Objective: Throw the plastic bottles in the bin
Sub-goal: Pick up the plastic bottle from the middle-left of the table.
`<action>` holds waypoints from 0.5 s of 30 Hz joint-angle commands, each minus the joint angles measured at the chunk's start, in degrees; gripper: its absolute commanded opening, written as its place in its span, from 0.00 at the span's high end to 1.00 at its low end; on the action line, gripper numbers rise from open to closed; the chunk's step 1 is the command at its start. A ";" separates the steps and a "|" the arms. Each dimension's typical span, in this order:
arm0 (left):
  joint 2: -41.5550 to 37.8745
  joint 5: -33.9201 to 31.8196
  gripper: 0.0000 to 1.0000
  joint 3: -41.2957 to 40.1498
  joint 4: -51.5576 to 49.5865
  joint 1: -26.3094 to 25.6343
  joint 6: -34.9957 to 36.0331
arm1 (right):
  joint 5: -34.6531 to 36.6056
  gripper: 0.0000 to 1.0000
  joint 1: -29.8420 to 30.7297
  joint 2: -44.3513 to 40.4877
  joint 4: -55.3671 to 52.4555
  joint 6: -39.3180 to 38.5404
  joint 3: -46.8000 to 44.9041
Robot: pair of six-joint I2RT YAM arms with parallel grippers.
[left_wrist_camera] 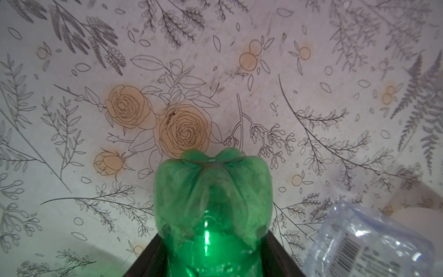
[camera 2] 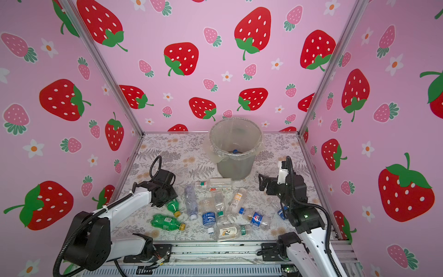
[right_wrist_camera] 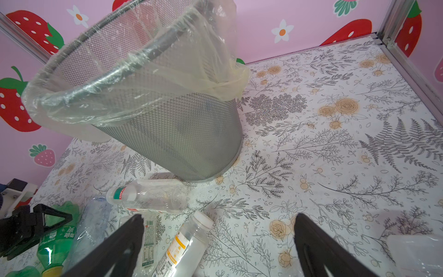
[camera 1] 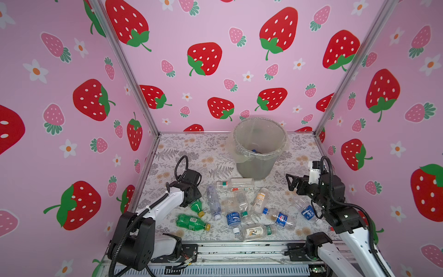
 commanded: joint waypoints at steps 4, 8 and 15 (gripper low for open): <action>-0.11 -1.37 0.51 2.49 -0.96 0.32 -0.06 | 0.02 0.01 -0.26 -0.66 -0.07 0.73 -0.92; -1.41 -0.32 0.52 4.60 -1.39 0.54 0.50 | 0.66 0.01 -0.29 -0.58 -0.07 2.15 -1.68; -5.54 1.52 0.55 8.08 -1.89 0.58 2.69 | 1.77 0.01 -0.31 -0.57 -0.07 3.68 -3.36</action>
